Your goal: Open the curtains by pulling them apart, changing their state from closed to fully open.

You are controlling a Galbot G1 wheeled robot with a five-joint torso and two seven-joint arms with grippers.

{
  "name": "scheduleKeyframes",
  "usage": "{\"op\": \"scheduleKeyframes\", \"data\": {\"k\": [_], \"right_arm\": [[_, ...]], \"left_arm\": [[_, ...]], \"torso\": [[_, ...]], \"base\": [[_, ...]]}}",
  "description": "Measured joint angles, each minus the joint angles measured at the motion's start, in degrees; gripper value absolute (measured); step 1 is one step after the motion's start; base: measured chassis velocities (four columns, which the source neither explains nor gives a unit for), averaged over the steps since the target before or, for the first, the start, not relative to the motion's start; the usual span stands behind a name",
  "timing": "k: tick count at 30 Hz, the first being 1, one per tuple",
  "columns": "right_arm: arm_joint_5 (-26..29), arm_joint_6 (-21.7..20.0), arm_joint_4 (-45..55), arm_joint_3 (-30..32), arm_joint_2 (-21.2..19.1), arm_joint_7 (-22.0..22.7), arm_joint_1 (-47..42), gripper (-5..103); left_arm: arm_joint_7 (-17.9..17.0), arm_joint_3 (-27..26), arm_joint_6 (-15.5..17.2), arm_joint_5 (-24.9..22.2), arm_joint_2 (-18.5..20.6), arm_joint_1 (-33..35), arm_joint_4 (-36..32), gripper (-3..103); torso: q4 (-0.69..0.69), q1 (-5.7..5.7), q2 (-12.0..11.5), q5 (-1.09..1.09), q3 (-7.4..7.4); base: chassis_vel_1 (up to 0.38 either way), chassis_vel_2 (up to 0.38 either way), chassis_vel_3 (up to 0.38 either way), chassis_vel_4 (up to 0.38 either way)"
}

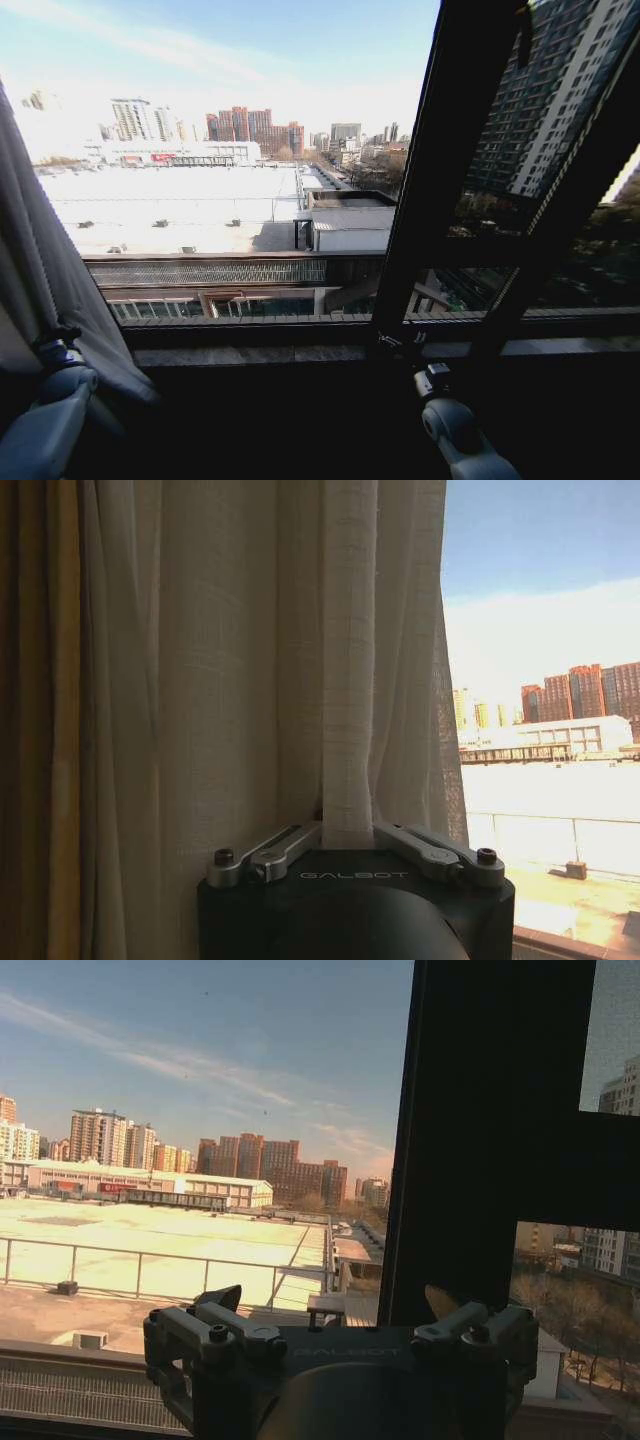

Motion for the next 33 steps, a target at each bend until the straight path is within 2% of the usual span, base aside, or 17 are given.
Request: {"op": "scheduleKeyframes", "data": {"k": [3,11,16,17,18,21,26,33], "right_arm": [[0.0,0.0,0.0,0.0,0.0,0.0,0.0,100],[0.0,0.0,0.0,0.0,0.0,0.0,0.0,100],[0.0,0.0,0.0,0.0,0.0,0.0,0.0,100],[0.0,0.0,0.0,0.0,0.0,0.0,0.0,100],[0.0,0.0,0.0,0.0,0.0,0.0,0.0,100],[0.0,0.0,0.0,0.0,0.0,0.0,0.0,100],[0.0,0.0,0.0,0.0,0.0,0.0,0.0,100],[0.0,0.0,0.0,0.0,0.0,0.0,0.0,100]], "left_arm": [[1.29,-0.39,0.0,-0.1,-1.3,1.98,-4.31,0],[1.33,-1.16,-0.49,0.93,-2.0,2.78,-4.62,0],[-1.75,-2.08,0.03,1.54,-1.14,1.57,-0.85,0],[-3.1,-2.61,0.48,1.7,-0.79,1.05,0.38,0],[-6.7,-4.65,2.32,2.06,0.26,-0.34,3.61,0],[-9.62,-5.97,4.53,2.61,1.15,-0.81,5.09,0],[-11.26,-6.48,5.42,5.02,1.26,-0.74,6.23,0],[-10.84,-6.24,5.27,5.32,0.03,0.11,4.61,0]], "torso": [[-0.06,0.01,0.0,-0.01,0.0],[-0.04,0.0,0.0,0.02,0.0],[-0.04,0.0,0.0,0.01,0.0],[-0.04,0.0,0.0,0.01,0.01],[-0.04,0.0,0.0,0.02,0.0],[-0.03,0.0,0.0,0.02,0.0],[-0.03,0.0,0.0,0.02,0.0],[-0.05,0.0,0.0,0.01,0.0]], "base": [[0.0,0.0,0.0,0.0],[0.0,0.0,0.0,0.0],[0.0,0.0,0.0,0.0],[0.0,0.0,0.0,0.0],[0.0,0.0,0.0,0.0],[0.0,0.0,0.0,0.0],[0.0,0.0,0.0,0.0],[0.0,0.0,0.0,0.0]]}}
